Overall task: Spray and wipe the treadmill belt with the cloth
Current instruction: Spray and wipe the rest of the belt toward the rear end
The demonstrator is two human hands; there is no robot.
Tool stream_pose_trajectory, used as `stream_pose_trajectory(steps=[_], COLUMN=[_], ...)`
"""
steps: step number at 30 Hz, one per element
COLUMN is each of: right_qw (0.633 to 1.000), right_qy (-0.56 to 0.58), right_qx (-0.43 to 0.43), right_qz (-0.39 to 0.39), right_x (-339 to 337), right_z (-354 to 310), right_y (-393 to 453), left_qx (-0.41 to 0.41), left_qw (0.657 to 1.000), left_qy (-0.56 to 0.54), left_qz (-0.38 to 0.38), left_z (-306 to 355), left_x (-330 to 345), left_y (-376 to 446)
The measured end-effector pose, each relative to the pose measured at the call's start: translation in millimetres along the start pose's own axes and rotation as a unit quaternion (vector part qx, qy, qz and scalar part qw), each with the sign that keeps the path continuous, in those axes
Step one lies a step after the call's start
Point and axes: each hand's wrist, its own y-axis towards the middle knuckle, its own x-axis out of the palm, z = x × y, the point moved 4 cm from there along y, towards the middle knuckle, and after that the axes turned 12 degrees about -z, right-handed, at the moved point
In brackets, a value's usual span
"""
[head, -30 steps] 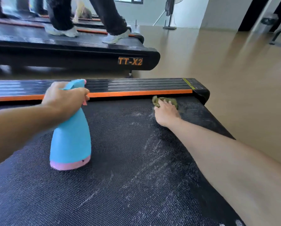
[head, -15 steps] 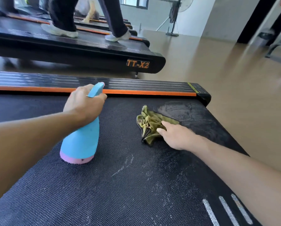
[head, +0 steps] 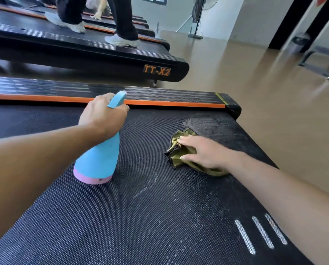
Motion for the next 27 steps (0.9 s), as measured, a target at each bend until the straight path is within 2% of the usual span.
stream_pose_trajectory(steps=[1,3,5,8,10,11,13,16,19,22,24,26,27], right_qw=[0.999,0.999,0.993,0.959,0.955,0.962,0.983,0.992,0.989,0.998,0.991,0.959,0.947], right_qy=[0.026,0.028,-0.020,0.024,-0.005,-0.033,-0.087,-0.119,-0.112,-0.059,-0.009,0.038,0.055], right_qx=[-0.018,0.010,0.115,0.283,0.297,0.268,0.152,-0.034,-0.094,-0.015,0.124,0.270,0.306], right_qz=[-0.019,-0.024,-0.019,-0.001,0.013,0.028,0.048,0.022,0.003,0.014,0.052,0.077,0.082], right_x=[9,17,15,13,24,29,40,50,45,29,12,0,-6], right_z=[2,13,27,38,27,17,-7,-40,-46,-14,31,72,81], right_y=[2,7,14,22,24,22,16,10,22,54,72,79,84], left_qx=[0.003,0.003,-0.004,-0.009,-0.011,-0.009,-0.004,-0.001,0.006,0.013,0.010,0.007,0.008], left_qw=[1.000,1.000,1.000,1.000,1.000,1.000,0.999,0.998,0.997,0.996,0.996,0.996,0.996], left_qy=[0.002,0.009,0.011,0.009,0.009,0.011,0.020,0.028,0.034,0.032,0.029,0.028,0.030], left_qz=[-0.001,-0.003,-0.007,-0.012,-0.018,-0.023,-0.034,-0.049,-0.069,-0.087,-0.088,-0.086,-0.086], left_z=[1,1,1,2,4,5,7,10,14,15,14,12,12], left_x=[0,1,1,3,5,6,9,12,15,19,19,20,20], left_y=[0,2,4,5,5,5,6,8,8,10,12,13,15])
